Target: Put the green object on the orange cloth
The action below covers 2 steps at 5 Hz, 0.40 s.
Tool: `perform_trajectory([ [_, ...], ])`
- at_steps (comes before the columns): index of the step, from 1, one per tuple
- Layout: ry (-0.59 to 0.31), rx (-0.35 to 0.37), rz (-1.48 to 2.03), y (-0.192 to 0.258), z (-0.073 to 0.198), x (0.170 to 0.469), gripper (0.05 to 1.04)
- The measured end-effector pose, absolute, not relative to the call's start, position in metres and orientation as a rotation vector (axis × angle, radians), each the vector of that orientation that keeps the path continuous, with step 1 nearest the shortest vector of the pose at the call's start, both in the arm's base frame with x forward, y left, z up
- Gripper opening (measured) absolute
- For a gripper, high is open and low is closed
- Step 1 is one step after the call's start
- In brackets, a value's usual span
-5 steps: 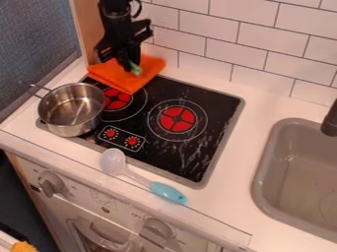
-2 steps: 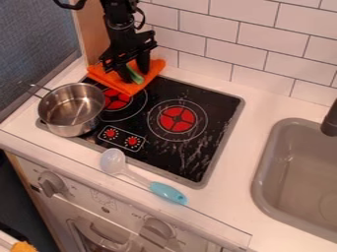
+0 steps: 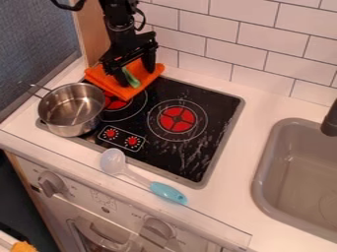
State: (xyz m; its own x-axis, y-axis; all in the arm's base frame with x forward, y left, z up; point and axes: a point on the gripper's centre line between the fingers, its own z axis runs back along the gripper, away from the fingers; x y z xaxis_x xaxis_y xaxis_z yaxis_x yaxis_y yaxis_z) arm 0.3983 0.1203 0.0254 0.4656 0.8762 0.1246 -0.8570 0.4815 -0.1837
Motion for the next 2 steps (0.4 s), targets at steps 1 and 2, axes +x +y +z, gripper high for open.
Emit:
perform_trajectory([
  [1, -0.24, -0.118, 1.052, 0.124, 0.039, 0.399, 1.001],
  [2, -0.282, -0.127, 1.051, 0.131, 0.061, 0.398, 1.001],
])
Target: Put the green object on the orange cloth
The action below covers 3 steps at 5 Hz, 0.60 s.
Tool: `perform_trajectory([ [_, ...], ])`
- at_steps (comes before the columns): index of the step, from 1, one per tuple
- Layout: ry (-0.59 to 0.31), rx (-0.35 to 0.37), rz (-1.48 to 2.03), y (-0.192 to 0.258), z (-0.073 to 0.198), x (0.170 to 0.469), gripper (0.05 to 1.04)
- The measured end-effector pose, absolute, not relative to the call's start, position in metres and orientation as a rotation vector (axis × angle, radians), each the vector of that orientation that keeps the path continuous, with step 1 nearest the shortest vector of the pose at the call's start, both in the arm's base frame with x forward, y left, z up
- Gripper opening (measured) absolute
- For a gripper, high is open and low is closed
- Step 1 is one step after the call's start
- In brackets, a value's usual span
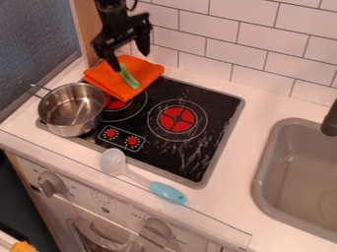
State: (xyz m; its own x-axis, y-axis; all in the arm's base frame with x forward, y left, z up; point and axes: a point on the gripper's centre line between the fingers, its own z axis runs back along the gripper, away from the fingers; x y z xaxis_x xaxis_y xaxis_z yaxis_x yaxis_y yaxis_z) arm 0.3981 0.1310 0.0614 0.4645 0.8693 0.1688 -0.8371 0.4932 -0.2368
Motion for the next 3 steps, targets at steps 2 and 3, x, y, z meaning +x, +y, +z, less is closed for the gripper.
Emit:
perform_trajectory([
  [2, -0.318, -0.166, 1.001, 0.126, 0.106, 0.383, 1.001],
  [3, -0.33, -0.176, 0.975, 0.119, 0.127, 0.364, 1.001],
])
